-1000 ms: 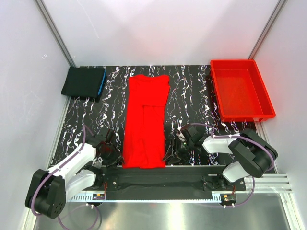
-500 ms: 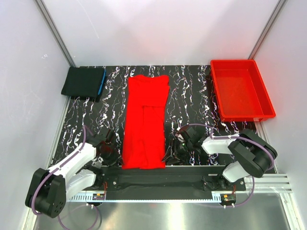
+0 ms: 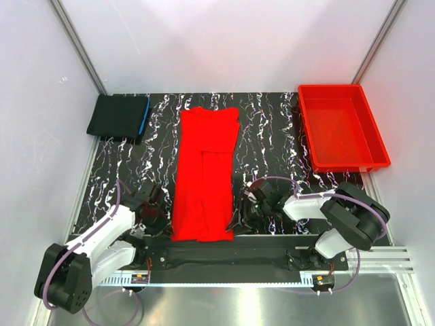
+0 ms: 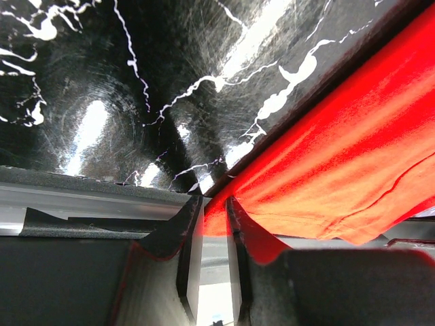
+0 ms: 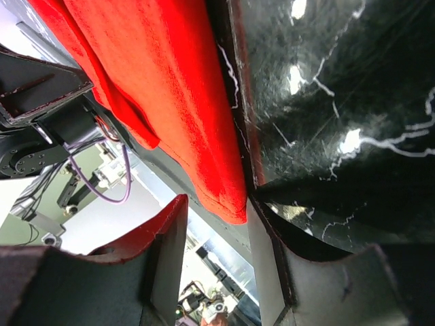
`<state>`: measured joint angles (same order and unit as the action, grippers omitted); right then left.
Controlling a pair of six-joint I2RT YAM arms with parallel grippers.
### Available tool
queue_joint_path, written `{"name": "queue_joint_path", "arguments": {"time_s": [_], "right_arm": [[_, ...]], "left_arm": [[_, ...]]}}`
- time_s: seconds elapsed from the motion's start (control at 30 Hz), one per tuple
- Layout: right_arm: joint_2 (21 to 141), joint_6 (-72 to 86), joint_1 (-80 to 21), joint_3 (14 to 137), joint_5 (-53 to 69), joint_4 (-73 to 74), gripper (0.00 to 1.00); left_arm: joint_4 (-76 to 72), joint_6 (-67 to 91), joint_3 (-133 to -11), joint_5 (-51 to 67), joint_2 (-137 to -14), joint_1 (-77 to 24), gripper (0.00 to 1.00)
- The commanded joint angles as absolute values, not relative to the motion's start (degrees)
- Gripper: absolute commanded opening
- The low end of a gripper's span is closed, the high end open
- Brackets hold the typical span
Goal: Fold and stack the t-shirts
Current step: Fold the tshirt
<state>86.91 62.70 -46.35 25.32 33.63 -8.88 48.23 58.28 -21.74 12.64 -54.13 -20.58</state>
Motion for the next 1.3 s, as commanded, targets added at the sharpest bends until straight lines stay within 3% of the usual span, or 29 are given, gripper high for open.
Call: {"name": "queue_joint_path", "arguments": {"time_s": [0.0, 0.3, 0.33, 0.4, 0.43, 0.47, 0.5, 0.67, 0.77, 0.9, 1.07, 1.27], "right_arm": [[85.9, 61.6, -47.7, 23.9, 26.6, -1.9, 0.48], [90.2, 61.9, -48.1, 23.8, 27.1, -5.3, 0.44], [90.9, 61.9, -48.1, 24.1, 27.3, -5.9, 0.33], [92.4, 61.7, -48.3, 24.4, 28.6, -7.4, 0.21], [92.3, 61.4, -48.3, 24.8, 29.0, -7.7, 0.08], [90.6, 61.2, -48.4, 24.9, 29.3, -7.5, 0.03], [89.1, 60.0, -48.4, 25.6, 29.1, -5.4, 0.00], [77.1, 55.7, -48.5, 30.2, 27.6, 8.4, 0.00], [75.2, 52.4, -48.3, 35.1, 27.4, 18.8, 0.00], [74.3, 51.5, -48.3, 38.5, 27.4, 21.0, 0.00], [76.7, 50.1, -46.3, 44.0, 24.2, 22.7, 0.00], [87.0, 44.2, -36.1, 57.3, 25.1, 26.9, 0.00]], "left_arm": [[43.5, 58.4, -21.7, 10.1, -54.9, -20.6, 0.21], [44.1, 58.0, -21.8, 9.7, -54.6, -20.6, 0.19], [44.0, 58.0, -21.9, 9.9, -54.6, -20.7, 0.17], [44.1, 57.9, -22.1, 10.1, -54.5, -20.6, 0.14], [44.1, 57.8, -22.8, 10.2, -54.5, -20.7, 0.12], [44.2, 57.6, -23.3, 10.2, -54.4, -20.6, 0.09], [44.6, 57.1, -24.0, 10.0, -54.2, -20.6, 0.00], [51.3, 56.2, -29.4, 8.0, -51.5, -20.7, 0.00], [55.5, 55.5, -31.7, 6.9, -49.2, -20.8, 0.00], [57.5, 54.2, -34.2, 7.4, -47.5, -20.8, 0.00], [57.9, 50.5, -43.4, 4.9, -55.1, -20.8, 0.00], [58.3, 42.6, -63.2, -2.4, -71.0, -20.5, 0.00]]}}
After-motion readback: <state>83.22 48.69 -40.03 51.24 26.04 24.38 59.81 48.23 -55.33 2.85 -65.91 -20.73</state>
